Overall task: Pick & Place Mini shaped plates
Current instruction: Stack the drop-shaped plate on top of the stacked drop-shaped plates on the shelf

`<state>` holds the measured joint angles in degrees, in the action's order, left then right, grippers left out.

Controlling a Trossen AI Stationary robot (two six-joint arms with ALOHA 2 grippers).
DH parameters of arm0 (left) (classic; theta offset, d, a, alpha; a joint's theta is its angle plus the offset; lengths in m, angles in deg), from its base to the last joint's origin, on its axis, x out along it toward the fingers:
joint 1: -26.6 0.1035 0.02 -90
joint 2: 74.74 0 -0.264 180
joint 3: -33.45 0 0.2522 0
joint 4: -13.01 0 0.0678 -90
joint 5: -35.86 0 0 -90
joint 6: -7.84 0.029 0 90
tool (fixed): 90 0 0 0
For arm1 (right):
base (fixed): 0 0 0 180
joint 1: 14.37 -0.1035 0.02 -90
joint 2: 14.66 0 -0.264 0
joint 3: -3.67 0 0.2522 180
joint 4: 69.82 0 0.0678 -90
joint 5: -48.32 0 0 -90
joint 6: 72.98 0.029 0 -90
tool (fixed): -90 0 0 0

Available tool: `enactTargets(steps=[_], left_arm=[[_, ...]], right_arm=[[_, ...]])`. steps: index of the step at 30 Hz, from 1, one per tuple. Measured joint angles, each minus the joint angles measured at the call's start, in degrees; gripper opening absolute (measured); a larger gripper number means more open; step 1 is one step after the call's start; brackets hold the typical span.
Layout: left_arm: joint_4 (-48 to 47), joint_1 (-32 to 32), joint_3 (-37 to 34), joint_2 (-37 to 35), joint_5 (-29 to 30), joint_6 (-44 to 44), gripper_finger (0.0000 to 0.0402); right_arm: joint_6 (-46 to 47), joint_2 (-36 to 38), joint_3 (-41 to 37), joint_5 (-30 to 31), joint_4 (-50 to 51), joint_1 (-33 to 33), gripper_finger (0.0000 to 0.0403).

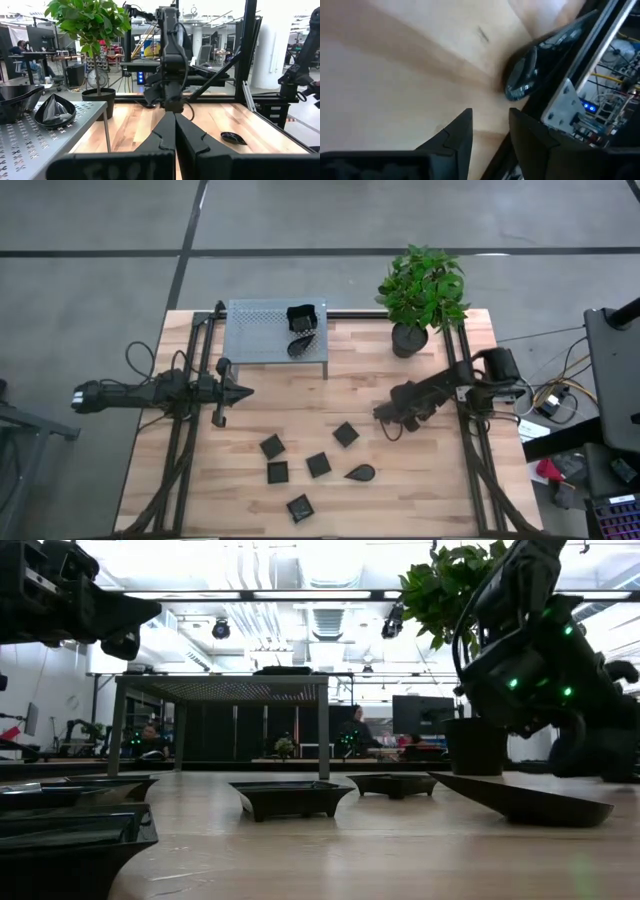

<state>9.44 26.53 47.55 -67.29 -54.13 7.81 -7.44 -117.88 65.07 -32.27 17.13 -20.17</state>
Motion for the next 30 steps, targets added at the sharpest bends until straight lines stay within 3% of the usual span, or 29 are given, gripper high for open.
enactTargets(steps=[16, 30], left_arm=[[0.0, 0.0, 0.0, 0.0, 0.0, -0.01, 0.0], [0.0, 0.01, 0.0, 0.0, 0.0, -0.01, 0.0]], right_arm=[[-5.15, 0.0, -3.8, 2.58, -3.77, 7.31, 0.0107], [-8.25, 0.0, -3.83, 3.02, -4.81, 12.01, 0.005]])
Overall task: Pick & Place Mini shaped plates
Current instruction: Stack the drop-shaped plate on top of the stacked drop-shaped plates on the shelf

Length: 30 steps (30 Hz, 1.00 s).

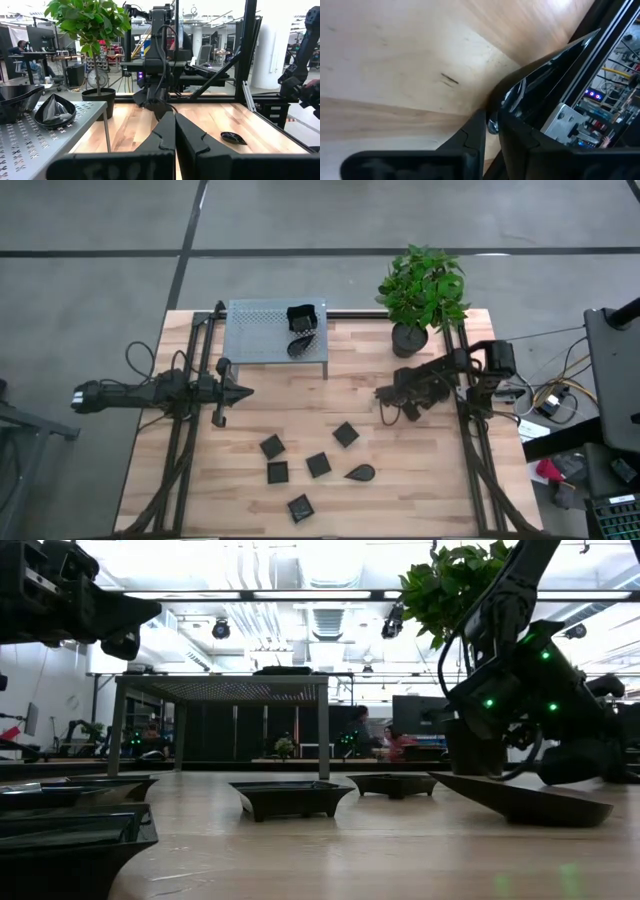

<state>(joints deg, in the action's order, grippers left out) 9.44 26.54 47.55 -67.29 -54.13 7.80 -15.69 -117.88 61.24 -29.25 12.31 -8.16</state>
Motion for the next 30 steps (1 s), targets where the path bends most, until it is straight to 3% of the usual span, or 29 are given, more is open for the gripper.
enactTargets(steps=[8, 16, 30], left_arm=[[0.0, 0.0, 0.0, 0.0, 0.0, 0.0, 0.0], [0.0, 0.01, 0.0, 0.0, 0.0, 0.01, 0.0], [0.02, -0.01, 0.0, 0.0, 0.0, 0.0, 0.0]], right_arm=[[-3.22, -0.02, 0.0, -0.5, -1.2, 1.41, 0.0012], [-4.4, 0.31, 3.08, -3.87, -0.77, 1.16, 0.0008], [-8.03, 3.6, 20.72, -7.09, -0.33, -3.8, 0.0008]])
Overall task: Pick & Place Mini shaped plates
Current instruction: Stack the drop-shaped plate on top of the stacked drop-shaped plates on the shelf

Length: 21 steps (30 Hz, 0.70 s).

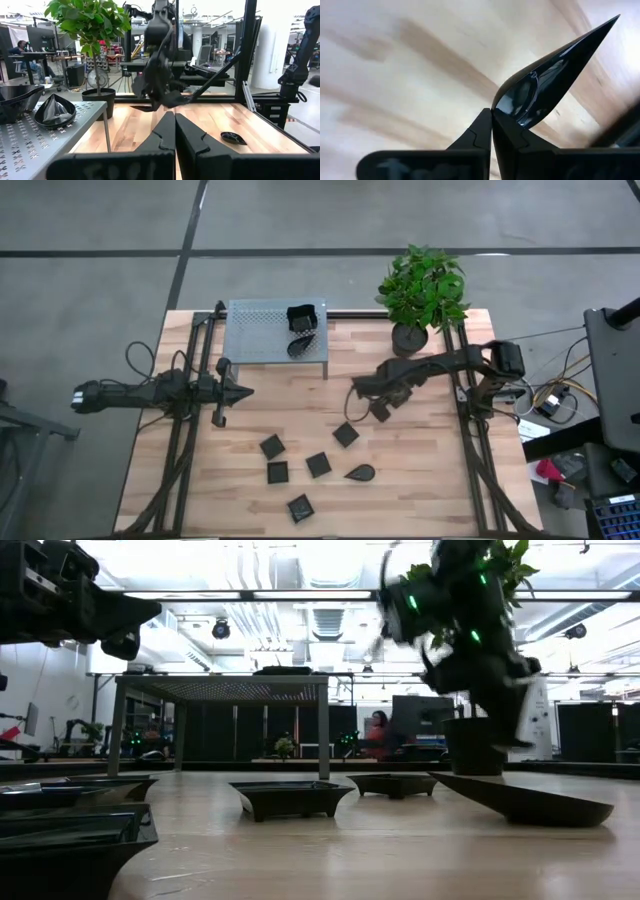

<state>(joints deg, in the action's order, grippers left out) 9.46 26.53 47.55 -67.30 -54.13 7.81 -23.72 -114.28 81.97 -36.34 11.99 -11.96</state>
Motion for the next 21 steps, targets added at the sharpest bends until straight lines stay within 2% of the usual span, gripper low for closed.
enactTargets(steps=[5, 10, 13, 17, 21], left_arm=[[0.01, 0.01, 0.0, -0.02, 0.0, 0.0, 0.0], [0.0, 0.02, 0.0, 0.0, 0.02, 0.0, 0.0], [0.0, 0.0, 0.0, -0.02, 0.01, 0.0, 0.0], [0.0, 0.02, 0.0, -0.01, 0.01, -0.01, 0.0], [0.0, 0.0, 0.0, -0.01, 0.0, 0.0, 0.0]], right_arm=[[-4.61, 0.16, 8.4, 2.01, -2.27, -3.55, 0.0008], [-14.93, 0.16, 13.51, 2.34, -8.53, -8.52, 0.0008], [-20.91, 0.16, 13.92, 2.72, -13.12, -11.78, 0.0008], [-29.98, 0.16, 12.87, 4.18, -13.9, -14.4, 0.0008], [-33.19, 0.12, 10.69, 5.25, -14.08, -15.97, 0.0008]])
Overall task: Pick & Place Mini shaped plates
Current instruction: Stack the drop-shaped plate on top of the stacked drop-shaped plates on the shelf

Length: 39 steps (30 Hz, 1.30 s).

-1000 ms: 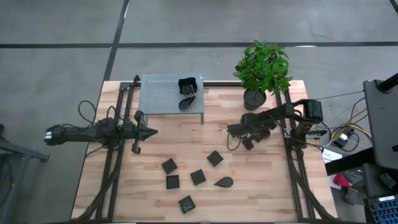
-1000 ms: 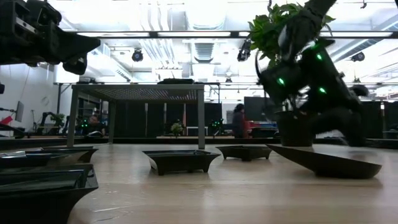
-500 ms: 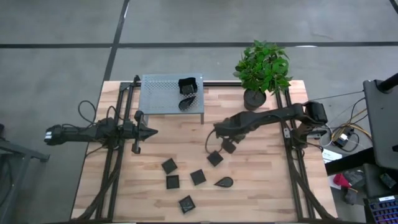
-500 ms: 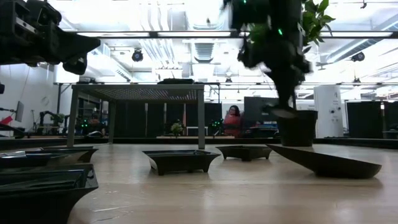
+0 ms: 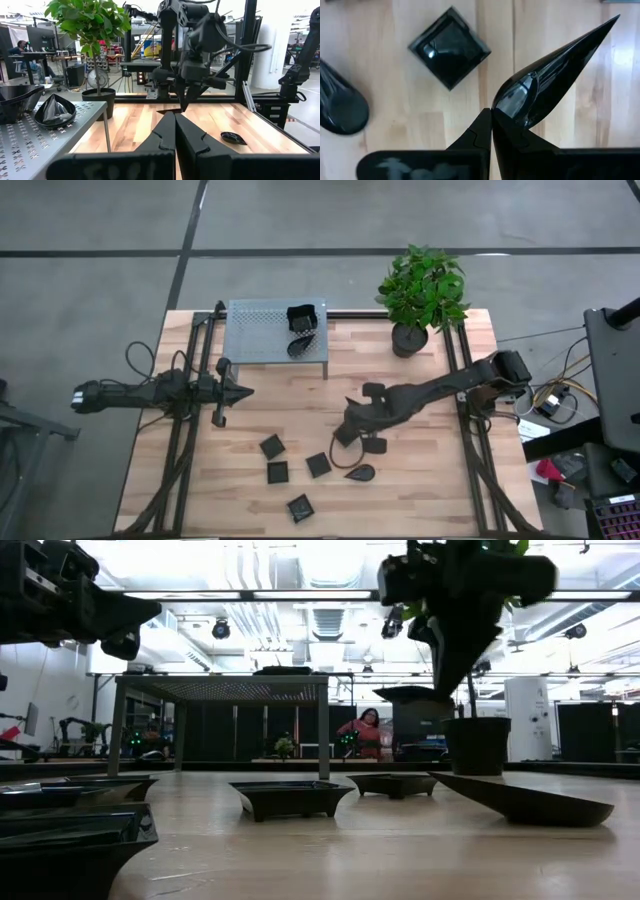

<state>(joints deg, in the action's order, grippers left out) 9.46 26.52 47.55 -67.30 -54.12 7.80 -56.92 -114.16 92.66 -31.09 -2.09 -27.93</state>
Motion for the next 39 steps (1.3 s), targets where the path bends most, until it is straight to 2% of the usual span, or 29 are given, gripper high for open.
enactTargets(steps=[8, 14, 18, 22, 36, 39], left_arm=[[0.0, 0.0, 0.0, 0.01, 0.01, 0.01, 0.0], [0.0, 0.0, 0.0, 0.01, 0.0, 0.01, 0.0], [0.0, 0.01, 0.0, 0.0, 0.0, 0.0, 0.0], [0.0, 0.0, 0.0, 0.01, -0.01, 0.0, 0.0], [0.0, 0.01, 0.0, 0.01, 0.0, 0.01, 0.0], [1.58, 0.0, 0.0, 0.01, 3.1, 0.33, 0.0]], right_arm=[[-10.02, 0.0, -2.47, 0.02, -0.09, -3.8, 0.0008], [-24.68, 0.0, -2.76, 0.19, -0.91, -6.43, 0.0008], [-30.87, -0.02, -2.71, 1.79, -2.84, -7.61, 0.0008], [-37.9, -0.02, -2.48, 3.12, -6.13, -8.09, 0.0008], [-63.4, -0.09, -2.17, 2.3, -20.97, -8.84, 0.0008], [-66.34, -0.09, -2.15, 2.23, -24.59, -8.81, 0.0008]])
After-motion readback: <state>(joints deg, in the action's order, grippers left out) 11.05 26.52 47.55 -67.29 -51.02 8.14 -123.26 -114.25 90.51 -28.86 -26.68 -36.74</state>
